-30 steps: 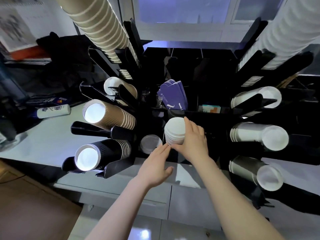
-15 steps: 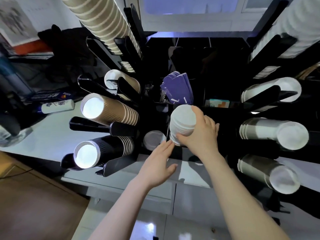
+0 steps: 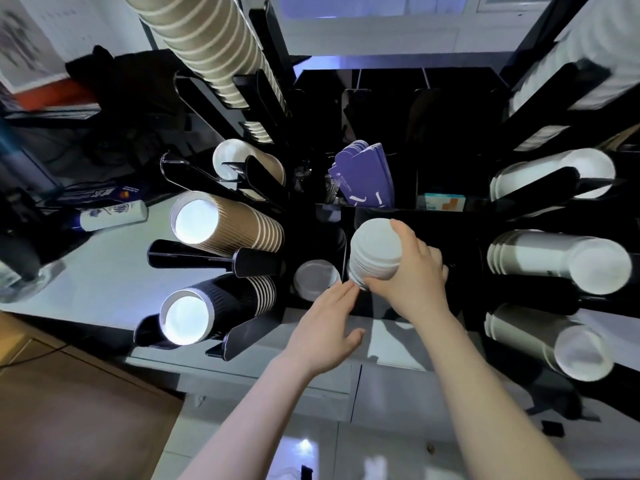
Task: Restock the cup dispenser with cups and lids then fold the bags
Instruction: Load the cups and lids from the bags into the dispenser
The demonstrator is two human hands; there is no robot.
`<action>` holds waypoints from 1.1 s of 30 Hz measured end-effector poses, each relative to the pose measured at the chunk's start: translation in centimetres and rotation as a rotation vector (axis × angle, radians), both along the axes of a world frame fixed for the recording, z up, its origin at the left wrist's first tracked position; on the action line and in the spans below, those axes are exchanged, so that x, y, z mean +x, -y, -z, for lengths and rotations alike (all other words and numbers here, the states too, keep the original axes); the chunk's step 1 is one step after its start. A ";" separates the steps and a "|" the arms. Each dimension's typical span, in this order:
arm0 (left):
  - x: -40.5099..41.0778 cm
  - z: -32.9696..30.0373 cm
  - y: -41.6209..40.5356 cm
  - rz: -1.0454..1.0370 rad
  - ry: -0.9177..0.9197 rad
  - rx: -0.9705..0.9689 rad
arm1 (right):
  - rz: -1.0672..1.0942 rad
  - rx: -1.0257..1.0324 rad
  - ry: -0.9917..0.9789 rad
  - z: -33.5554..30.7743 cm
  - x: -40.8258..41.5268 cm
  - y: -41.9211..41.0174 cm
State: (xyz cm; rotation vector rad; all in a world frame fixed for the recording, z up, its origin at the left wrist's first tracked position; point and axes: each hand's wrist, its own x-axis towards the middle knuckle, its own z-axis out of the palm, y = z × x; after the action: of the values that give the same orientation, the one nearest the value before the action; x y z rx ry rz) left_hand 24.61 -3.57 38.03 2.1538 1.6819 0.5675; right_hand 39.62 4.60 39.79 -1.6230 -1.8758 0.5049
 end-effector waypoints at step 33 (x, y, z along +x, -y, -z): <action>-1.9 -2.2 1.0 -0.341 -0.041 0.111 | -0.215 0.249 0.331 1.2 -8.6 -0.6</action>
State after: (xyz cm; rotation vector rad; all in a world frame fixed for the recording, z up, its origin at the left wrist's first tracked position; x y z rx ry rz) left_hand 22.73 -4.55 40.23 1.9713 2.1050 0.7271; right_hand 31.07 5.23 38.63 -1.4122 -2.2695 0.0821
